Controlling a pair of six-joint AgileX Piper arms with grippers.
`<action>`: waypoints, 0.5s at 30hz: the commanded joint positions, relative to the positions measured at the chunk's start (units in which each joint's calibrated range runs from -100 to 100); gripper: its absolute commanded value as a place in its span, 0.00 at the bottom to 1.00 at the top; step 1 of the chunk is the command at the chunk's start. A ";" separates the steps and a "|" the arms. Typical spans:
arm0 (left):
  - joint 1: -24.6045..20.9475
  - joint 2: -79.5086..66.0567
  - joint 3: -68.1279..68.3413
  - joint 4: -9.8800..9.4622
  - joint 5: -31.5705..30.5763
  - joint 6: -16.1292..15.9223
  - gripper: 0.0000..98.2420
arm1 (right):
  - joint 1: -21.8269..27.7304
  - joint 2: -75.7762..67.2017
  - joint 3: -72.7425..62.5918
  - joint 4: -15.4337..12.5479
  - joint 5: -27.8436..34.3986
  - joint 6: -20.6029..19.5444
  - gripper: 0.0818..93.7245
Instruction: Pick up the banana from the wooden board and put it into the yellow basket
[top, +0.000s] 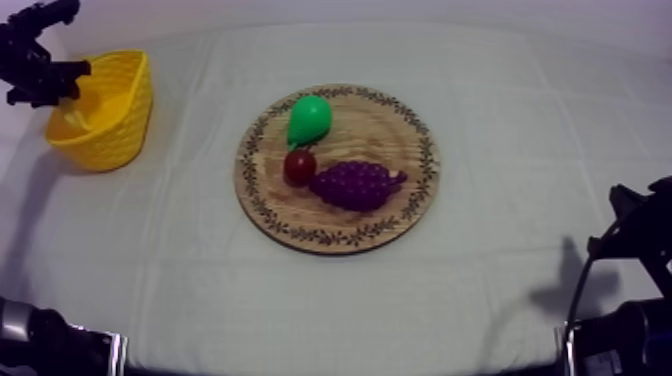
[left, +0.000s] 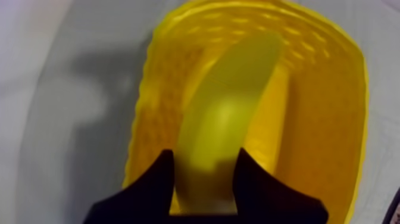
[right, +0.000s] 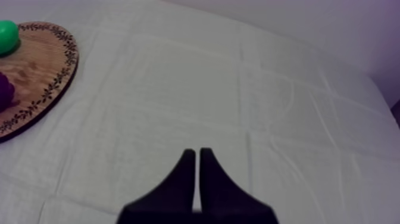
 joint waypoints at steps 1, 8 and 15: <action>0.06 0.43 -0.30 0.27 0.12 -0.43 0.56 | 0.00 0.04 -0.03 0.01 0.04 -0.02 0.01; 1.08 -4.36 1.26 0.96 2.05 -0.50 0.69 | 0.00 0.04 -0.03 0.01 0.04 -0.02 0.01; 2.64 -18.78 5.33 1.15 5.39 0.14 0.62 | 0.00 0.04 -0.03 0.01 0.04 -0.02 0.01</action>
